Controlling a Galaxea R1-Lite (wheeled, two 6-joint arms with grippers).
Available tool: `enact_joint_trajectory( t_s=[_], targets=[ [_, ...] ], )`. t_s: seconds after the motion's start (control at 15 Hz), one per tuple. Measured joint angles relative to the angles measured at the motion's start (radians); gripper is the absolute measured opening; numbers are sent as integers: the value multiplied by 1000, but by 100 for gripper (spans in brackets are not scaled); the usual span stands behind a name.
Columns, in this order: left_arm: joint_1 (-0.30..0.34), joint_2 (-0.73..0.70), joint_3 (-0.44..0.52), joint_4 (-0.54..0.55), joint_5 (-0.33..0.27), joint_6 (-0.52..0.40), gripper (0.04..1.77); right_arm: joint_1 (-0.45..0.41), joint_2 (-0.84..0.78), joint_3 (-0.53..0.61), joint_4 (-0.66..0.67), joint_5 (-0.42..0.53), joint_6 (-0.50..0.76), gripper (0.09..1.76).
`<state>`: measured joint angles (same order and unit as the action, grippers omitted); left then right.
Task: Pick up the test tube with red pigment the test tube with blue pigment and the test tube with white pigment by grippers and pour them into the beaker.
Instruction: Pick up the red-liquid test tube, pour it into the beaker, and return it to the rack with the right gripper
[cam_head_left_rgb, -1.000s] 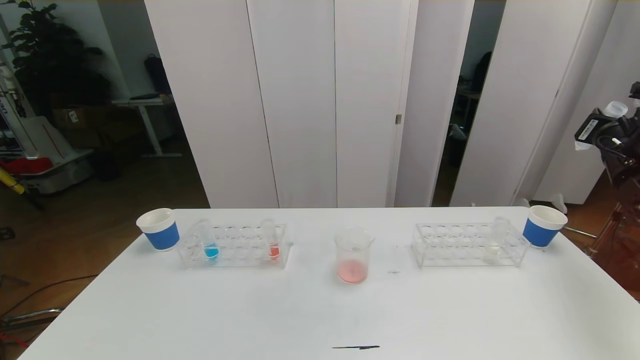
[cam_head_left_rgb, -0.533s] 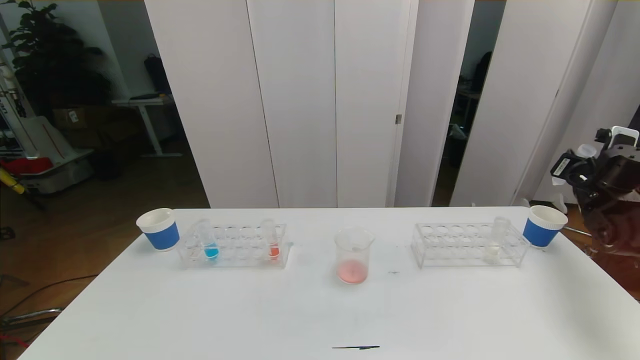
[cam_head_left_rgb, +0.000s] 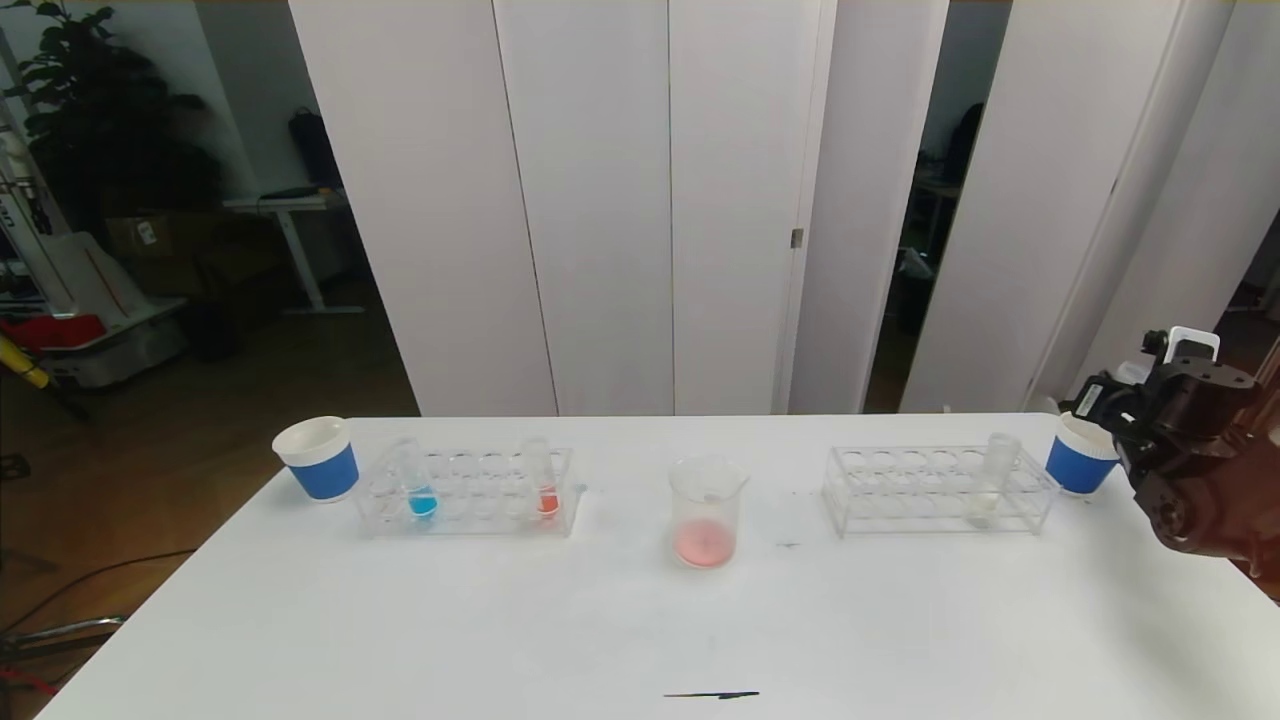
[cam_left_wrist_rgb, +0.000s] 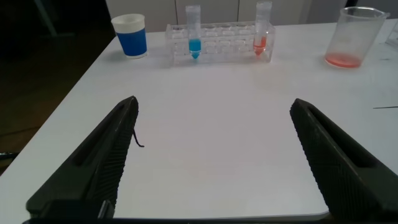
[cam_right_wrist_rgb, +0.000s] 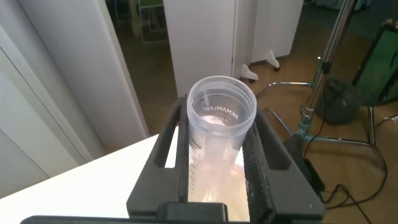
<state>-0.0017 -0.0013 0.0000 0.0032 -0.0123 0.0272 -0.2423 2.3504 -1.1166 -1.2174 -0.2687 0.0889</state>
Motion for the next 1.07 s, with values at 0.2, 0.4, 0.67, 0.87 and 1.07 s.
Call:
enact_joint_trajectory(
  t_s=[0.2,0.4,0.67,0.87,1.07],
  targets=[
    [0,0,0,0,0,0,174,1,9,40,-29,-1,-3,57],
    [0,0,0,0,0,0,174,2,19,73,-35,-1,-6,57],
    [0,0,0,0,0,0,174,3,22,80,-35,-1,-4,57],
    [0,0,0,0,0,0,174,-1,20,78,-35,0,1,57],
    [0,0,0,0,0,0,174,-3,20,77,-34,2,1,83]
  ],
)
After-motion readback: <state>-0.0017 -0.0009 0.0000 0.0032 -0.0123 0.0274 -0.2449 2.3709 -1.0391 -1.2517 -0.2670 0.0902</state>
